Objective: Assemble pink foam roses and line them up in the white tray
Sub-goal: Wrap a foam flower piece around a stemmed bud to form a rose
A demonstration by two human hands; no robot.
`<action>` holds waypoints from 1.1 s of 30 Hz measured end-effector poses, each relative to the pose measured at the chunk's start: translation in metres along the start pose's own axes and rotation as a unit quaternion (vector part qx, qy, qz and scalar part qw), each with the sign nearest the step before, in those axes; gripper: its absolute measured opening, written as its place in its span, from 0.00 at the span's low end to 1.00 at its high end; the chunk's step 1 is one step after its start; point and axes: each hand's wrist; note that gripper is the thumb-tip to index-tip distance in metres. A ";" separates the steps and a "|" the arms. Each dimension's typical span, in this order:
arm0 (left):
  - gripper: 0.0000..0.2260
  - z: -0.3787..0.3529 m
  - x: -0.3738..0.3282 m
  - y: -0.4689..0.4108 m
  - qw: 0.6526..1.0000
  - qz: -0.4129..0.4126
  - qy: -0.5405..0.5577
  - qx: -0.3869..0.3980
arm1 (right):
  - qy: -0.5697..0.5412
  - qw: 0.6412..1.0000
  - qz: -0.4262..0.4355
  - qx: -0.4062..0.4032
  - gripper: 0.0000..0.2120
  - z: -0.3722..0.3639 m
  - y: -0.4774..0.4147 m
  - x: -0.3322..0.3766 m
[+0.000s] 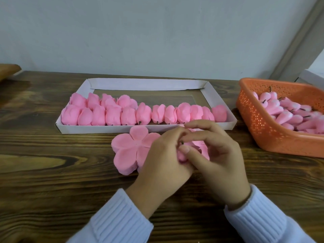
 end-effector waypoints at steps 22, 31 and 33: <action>0.33 0.001 -0.002 0.002 0.968 0.052 0.239 0.057 | -0.241 0.952 -0.180 0.057 0.04 0.003 -0.001 0.006; 0.27 -0.007 0.001 0.004 0.958 0.086 0.262 0.083 | -0.277 0.939 -0.202 0.015 0.06 0.005 -0.002 0.002; 0.26 -0.008 0.000 0.005 0.957 0.094 0.265 0.076 | -0.289 0.936 -0.201 0.016 0.03 0.005 -0.002 0.002</action>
Point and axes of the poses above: each hand's wrist, its own y-axis away from the middle knuckle, its own z-axis out of the back of the hand, x = y × z, and after that the axes turned 8 degrees about -z, right-handed
